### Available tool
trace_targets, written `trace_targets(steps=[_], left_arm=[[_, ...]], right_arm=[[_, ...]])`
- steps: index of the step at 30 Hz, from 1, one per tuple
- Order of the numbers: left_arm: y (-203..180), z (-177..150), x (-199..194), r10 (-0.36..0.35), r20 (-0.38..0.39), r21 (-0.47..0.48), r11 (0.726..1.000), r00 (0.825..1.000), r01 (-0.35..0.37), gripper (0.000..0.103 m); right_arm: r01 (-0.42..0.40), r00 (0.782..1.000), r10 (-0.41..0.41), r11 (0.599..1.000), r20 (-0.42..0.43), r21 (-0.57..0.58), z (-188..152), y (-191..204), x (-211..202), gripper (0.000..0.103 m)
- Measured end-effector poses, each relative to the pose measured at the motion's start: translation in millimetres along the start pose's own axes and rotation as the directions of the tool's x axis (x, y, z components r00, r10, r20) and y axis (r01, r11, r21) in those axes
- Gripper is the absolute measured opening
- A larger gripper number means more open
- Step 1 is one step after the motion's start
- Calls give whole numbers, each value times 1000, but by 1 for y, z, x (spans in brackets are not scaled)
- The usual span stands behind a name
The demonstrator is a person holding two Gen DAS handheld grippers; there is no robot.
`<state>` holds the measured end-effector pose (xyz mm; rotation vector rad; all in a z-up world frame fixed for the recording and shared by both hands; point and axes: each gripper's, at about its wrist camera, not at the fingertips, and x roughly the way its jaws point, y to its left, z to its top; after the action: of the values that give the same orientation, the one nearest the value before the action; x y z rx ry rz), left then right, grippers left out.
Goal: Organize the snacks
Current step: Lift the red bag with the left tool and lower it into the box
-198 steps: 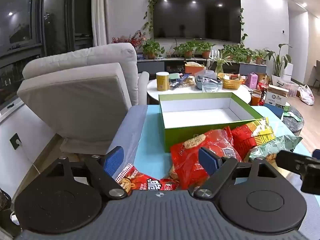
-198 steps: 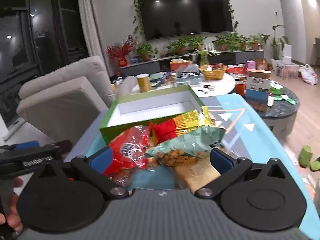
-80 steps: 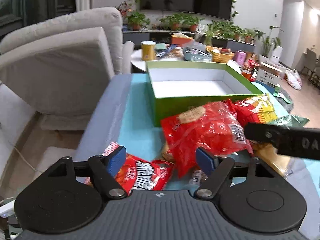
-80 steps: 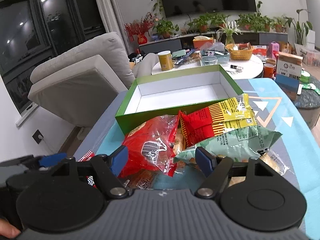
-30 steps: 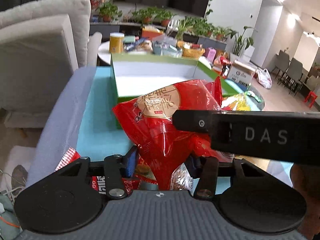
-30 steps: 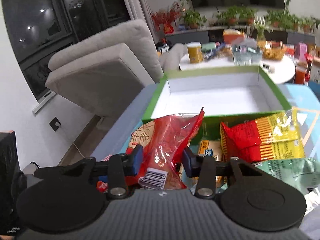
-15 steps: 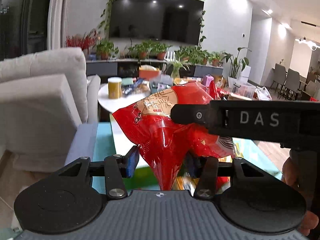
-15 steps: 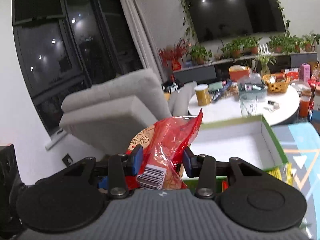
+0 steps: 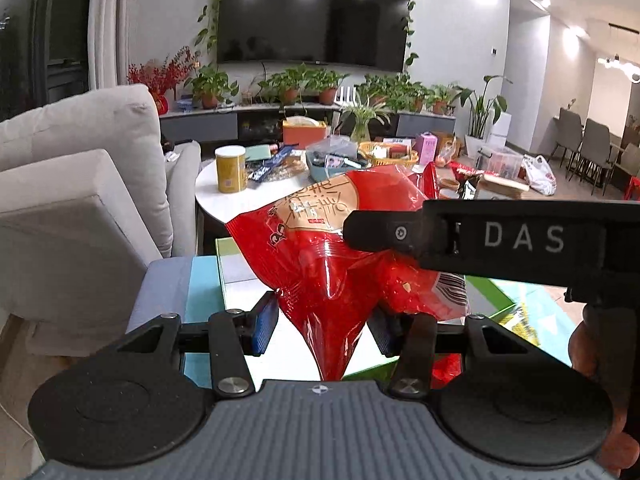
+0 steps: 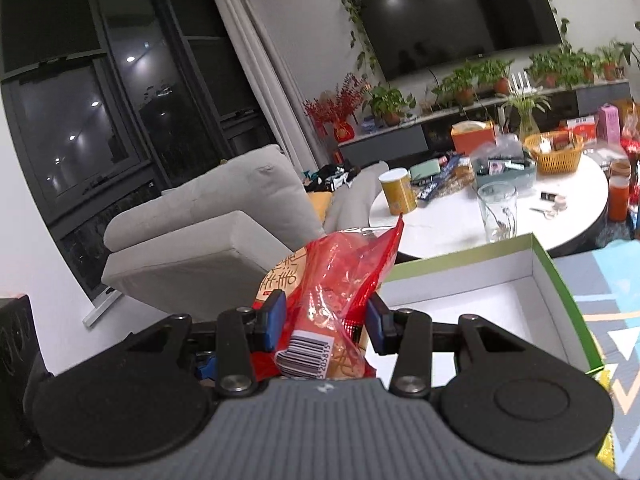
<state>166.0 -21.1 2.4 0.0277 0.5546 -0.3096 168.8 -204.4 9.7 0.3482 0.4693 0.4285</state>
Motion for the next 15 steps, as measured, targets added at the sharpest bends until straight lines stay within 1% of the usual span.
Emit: trace_targets(steps=[8, 15], left_arm=[[8, -6, 40, 12, -60, 1, 1000, 998, -12, 45], [18, -13, 60, 27, -109, -16, 999, 994, -29, 45]], right_arm=[[4, 998, -1, 999, -60, 48, -5, -11, 23, 47], [12, 994, -5, 998, -108, 67, -11, -17, 43, 48]])
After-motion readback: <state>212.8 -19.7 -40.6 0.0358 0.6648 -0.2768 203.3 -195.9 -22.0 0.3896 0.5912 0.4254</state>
